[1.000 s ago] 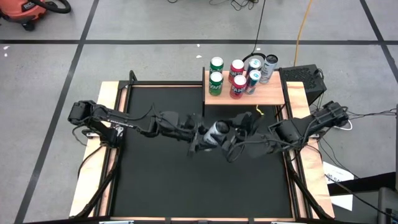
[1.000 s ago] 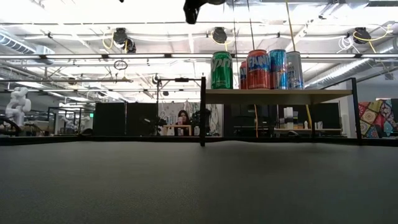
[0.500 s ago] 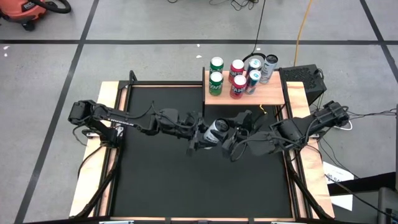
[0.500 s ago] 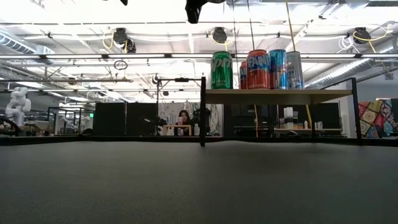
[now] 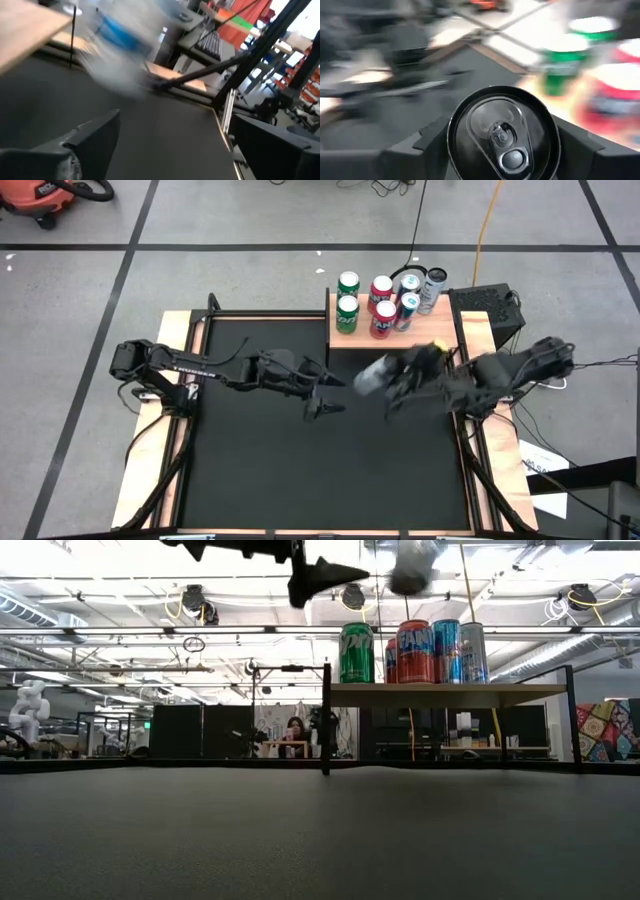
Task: Place canned beverage on shelf
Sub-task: Put the white-blue soda can on the shelf aligned with the other white-blue soda can, then return to Home Position
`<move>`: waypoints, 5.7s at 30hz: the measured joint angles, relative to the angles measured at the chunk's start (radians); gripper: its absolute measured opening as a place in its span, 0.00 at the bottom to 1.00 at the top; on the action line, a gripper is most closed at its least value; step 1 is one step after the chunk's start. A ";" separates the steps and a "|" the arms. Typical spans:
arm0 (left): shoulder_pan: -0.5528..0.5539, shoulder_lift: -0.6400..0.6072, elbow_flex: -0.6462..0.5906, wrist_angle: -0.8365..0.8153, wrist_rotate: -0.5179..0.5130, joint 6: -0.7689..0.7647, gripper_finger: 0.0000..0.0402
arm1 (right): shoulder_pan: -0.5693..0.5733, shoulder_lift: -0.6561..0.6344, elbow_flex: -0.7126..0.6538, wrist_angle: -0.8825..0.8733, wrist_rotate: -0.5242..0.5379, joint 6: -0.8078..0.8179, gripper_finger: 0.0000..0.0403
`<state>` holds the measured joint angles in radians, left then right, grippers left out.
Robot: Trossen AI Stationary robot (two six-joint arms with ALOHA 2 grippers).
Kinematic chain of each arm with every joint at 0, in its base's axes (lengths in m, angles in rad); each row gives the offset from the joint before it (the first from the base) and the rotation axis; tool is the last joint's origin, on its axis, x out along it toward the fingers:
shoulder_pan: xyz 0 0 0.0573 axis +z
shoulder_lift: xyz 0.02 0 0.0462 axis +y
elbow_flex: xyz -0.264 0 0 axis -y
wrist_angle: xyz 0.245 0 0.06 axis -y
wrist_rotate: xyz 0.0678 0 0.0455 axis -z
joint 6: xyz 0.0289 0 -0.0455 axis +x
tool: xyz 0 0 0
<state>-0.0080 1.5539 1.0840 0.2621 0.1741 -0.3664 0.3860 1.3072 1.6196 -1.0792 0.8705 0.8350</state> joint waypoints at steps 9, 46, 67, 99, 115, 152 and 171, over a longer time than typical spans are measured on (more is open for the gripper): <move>0.056 0.001 0.000 -0.054 0.002 0.015 0.99 | -0.100 -0.201 0.001 -0.418 0.042 0.150 0.63; 0.351 0.004 -0.001 -0.007 -0.006 0.040 0.99 | -1.058 -0.310 -0.299 0.041 -0.563 -0.740 0.63; 0.350 0.004 -0.002 -0.043 0.003 0.034 0.99 | -1.288 -0.260 -0.298 0.073 -0.742 -0.881 0.74; 0.441 0.004 -0.002 -0.043 0.032 0.034 0.99 | -1.234 -0.157 -0.113 0.129 -1.027 -0.772 0.17; 0.458 0.004 -0.002 -0.092 0.031 0.085 0.99 | -1.232 -0.079 -0.115 0.037 -0.999 -0.837 0.00; 0.480 0.002 -0.002 -0.092 0.058 0.077 0.99 | -1.209 -0.087 -0.046 -0.075 -1.026 -0.856 0.00; 0.457 -0.335 -0.001 -0.088 0.015 0.196 0.45 | -0.884 -0.219 -0.299 0.731 -1.258 -0.554 0.00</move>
<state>0.4493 1.2186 1.0832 0.1741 0.1890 -0.1700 -0.4981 1.0881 1.3210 -0.3482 -0.3871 0.2812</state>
